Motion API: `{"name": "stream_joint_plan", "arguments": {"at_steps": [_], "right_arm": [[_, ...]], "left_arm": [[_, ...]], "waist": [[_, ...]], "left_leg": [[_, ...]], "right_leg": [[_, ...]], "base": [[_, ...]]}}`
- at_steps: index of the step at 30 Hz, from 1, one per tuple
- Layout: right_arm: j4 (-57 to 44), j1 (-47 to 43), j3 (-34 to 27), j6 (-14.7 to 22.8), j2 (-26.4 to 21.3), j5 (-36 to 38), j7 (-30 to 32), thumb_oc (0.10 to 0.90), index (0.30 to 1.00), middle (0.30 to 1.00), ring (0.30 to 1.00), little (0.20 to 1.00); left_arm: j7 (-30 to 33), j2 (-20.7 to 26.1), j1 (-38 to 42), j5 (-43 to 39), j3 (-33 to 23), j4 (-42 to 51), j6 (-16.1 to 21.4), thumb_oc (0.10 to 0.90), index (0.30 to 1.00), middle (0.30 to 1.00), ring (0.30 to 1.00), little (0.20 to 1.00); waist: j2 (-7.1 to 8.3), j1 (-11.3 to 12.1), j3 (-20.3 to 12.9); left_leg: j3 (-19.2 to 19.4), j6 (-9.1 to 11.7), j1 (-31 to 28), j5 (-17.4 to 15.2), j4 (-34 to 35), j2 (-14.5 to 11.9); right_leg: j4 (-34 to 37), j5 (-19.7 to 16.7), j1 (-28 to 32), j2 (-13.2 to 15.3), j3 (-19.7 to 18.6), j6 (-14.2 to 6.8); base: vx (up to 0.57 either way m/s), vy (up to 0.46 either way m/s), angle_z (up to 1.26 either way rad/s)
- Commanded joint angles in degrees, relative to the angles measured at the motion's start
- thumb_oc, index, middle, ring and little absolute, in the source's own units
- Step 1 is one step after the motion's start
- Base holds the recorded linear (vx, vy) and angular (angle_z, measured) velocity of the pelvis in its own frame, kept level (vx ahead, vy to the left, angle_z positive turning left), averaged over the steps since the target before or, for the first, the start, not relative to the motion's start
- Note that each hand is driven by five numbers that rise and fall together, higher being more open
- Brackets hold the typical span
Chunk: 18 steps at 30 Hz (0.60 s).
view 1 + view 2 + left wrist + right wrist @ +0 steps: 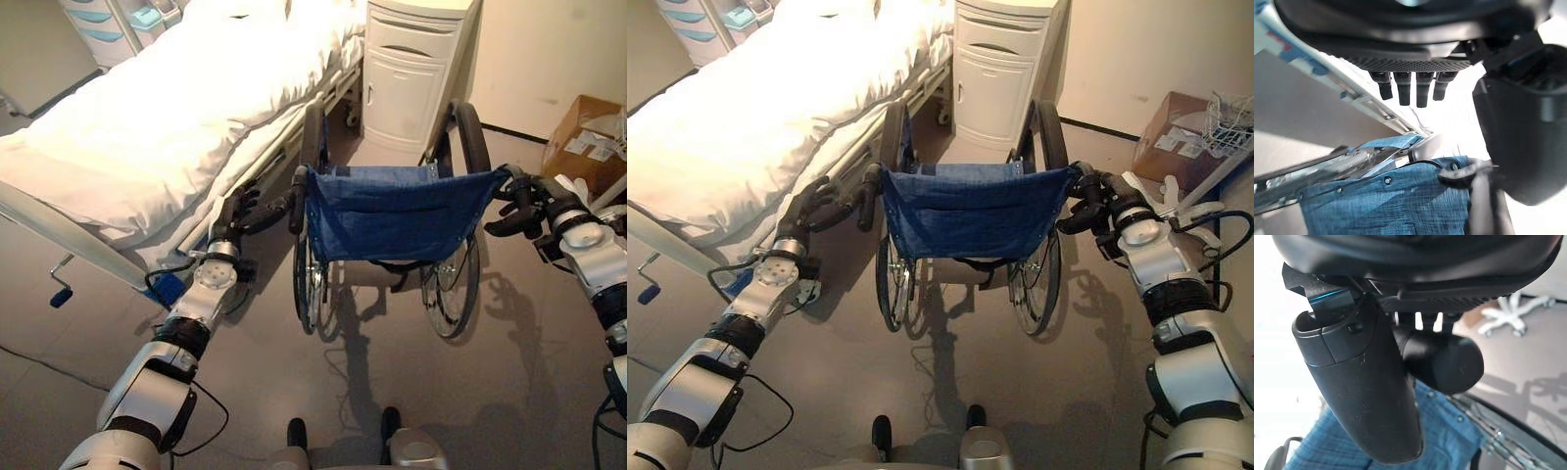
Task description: Push the wheelchair next to the bed
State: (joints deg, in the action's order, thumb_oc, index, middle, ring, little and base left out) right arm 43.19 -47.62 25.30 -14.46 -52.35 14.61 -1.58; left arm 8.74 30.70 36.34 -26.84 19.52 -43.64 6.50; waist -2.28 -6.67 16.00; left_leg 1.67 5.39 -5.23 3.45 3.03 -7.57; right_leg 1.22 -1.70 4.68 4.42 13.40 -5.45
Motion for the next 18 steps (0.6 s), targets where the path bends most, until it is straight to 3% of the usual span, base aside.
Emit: {"name": "stream_joint_plan", "arguments": {"at_steps": [1, 11, 15, 18], "right_arm": [[-4.43, -8.7, -2.81, 8.8, -3.58, 4.62, 0.75, 0.8, 0.9, 0.9, 0.9, 0.9], [-1.24, -8.05, -7.02, 10.71, -5.66, 16.02, 1.93, 0.8, 0.9, 0.9, 0.9, 0.9], [0.15, -6.82, -8.83, 11.46, -6.65, 15.0, 1.88, 0.8, 0.9, 0.9, 0.9, 0.9], [2.38, -6.0, -9.4, 13.02, -8.39, 9.86, 1.7, 0.8, 0.9, 0.9, 0.9, 0.9]], "left_arm": [[-3.41, 6.21, 2.31, -11.27, -2.56, 3.11, 5.99, 0.8, 0.9, 0.9, 0.9, 0.9], [-8.91, 5.19, -0.21, -20.56, -6.05, -0.84, 5.5, 0.8, 0.9, 0.9, 0.9, 0.9], [-9.91, 5.05, -1.4, -20.31, -6.53, -2.1, 5.68, 0.8, 0.9, 0.9, 0.9, 0.9], [-11.05, 4.91, -2.54, -20.07, -6.75, -2.99, 5.72, 0.8, 0.9, 0.9, 0.9, 0.9]], "waist": [[5.87, 3.47, -6.92], [6.02, 3.0, -8.19], [6.21, 2.9, -8.37], [6.41, 2.92, -8.48]], "left_leg": [[4.01, -1.12, -5.84, -10.15, -6.26, 1.5], [5.04, -1.39, -6.28, -10.5, -6.11, 1.36], [5.27, -1.46, -6.08, -10.58, -6.24, 1.36], [5.47, -1.58, -5.86, -10.6, -6.33, 1.31]], "right_leg": [[-2.99, -1.88, -4.63, 3.77, -5.62, -1.97], [-2.14, -0.99, -3.22, 3.3, -5.62, -1.82], [-1.69, -0.98, -2.93, 3.18, -5.77, -1.87], [-1.5, -0.97, -2.97, 3.13, -6.03, -1.93]], "base": [[0.0, 0.0, 0.0], [0.0, 0.0, 0.0], [0.0, -0.01, 0.02], [-0.01, -0.02, 0.05]]}}
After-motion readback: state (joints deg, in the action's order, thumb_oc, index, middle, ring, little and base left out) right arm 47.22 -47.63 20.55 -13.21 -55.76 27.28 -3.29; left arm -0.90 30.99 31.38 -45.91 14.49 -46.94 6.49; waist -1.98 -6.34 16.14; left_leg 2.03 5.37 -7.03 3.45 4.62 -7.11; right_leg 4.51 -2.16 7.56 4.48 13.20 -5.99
